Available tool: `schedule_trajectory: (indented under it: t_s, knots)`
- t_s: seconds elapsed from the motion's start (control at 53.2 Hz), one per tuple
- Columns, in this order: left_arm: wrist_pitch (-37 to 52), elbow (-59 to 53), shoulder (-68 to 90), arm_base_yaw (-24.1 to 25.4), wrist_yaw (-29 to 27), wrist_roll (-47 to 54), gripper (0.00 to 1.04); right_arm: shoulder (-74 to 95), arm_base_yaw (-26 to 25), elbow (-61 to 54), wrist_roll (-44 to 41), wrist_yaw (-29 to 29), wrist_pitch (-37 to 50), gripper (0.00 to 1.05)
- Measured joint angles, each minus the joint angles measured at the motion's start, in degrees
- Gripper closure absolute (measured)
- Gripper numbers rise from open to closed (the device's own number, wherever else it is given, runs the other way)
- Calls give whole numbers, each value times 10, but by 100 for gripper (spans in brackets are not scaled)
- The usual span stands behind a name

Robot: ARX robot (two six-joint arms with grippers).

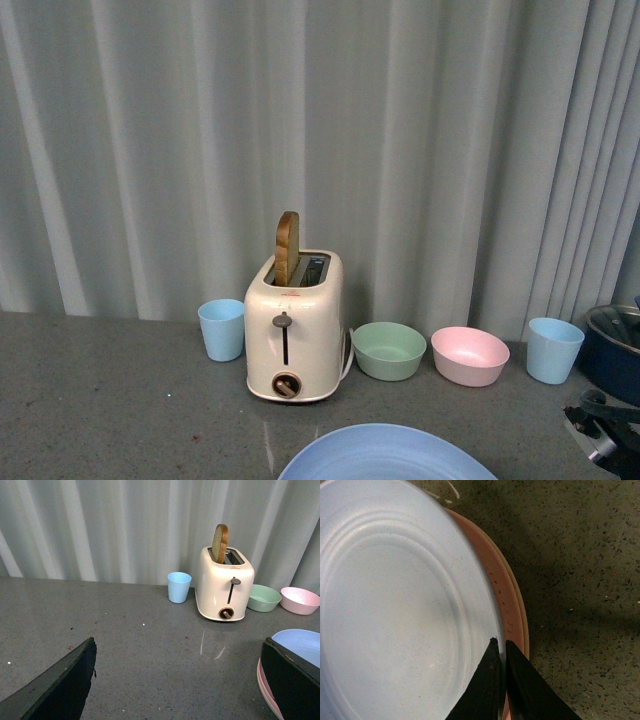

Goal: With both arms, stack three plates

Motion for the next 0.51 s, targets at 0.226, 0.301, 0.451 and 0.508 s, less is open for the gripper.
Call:
schedule_trajectory:
  t_s: [0.226, 0.301, 0.451, 0.508]
  knots:
    - [0, 0, 0, 0, 0, 0, 7, -11, -10, -5, 1, 1, -14, 76]
    - [0, 0, 0, 0, 0, 0, 7, -28, -15, -12, 1, 0, -19, 63]
    - [0, 0, 0, 0, 0, 0, 7, -90, -24, -29, 1, -10, -31, 39]
    - [0, 0, 0, 0, 0, 0, 7, -127, -27, -36, 0, -12, -38, 28]
